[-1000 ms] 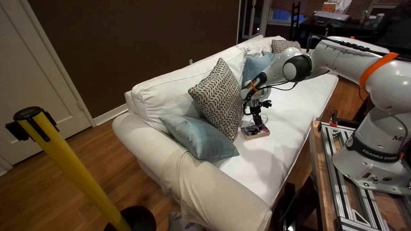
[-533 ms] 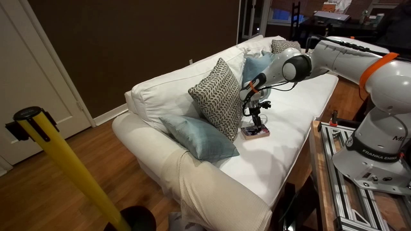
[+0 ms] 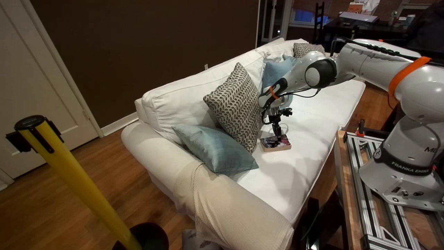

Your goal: Put the book on the left armrest

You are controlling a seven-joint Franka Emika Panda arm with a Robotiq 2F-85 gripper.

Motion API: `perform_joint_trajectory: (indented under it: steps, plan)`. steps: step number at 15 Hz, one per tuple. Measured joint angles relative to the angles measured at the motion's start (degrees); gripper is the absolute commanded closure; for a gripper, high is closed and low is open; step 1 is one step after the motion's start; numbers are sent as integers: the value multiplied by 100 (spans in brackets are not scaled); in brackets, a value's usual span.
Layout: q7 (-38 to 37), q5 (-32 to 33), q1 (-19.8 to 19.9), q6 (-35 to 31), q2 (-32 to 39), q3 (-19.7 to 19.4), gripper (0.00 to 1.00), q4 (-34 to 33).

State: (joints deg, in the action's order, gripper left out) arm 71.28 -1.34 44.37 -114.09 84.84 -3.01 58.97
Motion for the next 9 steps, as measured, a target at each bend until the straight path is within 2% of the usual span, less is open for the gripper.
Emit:
perform_joint_trajectory:
  steps: [9]
  plan:
    - [176, -28, 52, 168, 7, 169, 86, -287]
